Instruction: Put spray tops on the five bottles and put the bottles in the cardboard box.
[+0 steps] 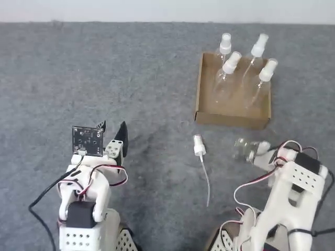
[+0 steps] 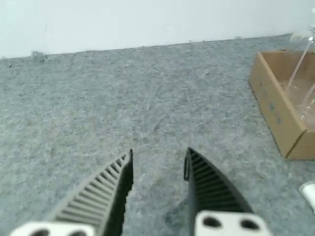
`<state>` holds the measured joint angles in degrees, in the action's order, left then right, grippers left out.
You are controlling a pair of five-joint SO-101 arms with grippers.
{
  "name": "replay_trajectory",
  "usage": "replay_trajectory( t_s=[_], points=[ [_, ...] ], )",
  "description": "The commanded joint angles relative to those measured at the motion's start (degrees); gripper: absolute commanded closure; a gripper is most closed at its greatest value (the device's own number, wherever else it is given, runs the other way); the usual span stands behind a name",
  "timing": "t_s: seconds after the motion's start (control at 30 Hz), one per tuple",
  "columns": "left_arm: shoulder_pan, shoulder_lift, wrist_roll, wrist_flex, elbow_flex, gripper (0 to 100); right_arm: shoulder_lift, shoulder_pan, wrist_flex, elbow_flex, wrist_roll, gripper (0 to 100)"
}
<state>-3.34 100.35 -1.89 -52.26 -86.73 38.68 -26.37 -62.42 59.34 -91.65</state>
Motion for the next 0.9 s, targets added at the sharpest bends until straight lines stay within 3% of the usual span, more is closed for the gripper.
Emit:
replay_trajectory(
  t_s=[0.0, 0.23, 0.6, 0.7, 0.87],
  points=[
    [0.09, 0.79, -0.09, 1.67, 1.71, 85, 2.42, 0.75, 1.10, -6.86, 15.56, 80.5],
    [0.09, 0.79, -0.09, 1.67, 1.71, 85, 2.07, 0.75, -12.62, -18.11, 43.16, 80.5],
    [0.09, 0.79, -0.09, 1.58, 1.71, 85, 1.71, 0.57, -24.22, -18.99, 100.48, 80.1],
    [0.09, 0.79, -0.09, 1.58, 1.71, 85, 1.71, 0.04, -23.78, -18.81, 109.19, 80.0],
    [0.09, 0.79, -0.09, 1.67, 1.71, 85, 1.71, -0.48, -16.48, -13.27, 113.76, 80.0]
  ],
)
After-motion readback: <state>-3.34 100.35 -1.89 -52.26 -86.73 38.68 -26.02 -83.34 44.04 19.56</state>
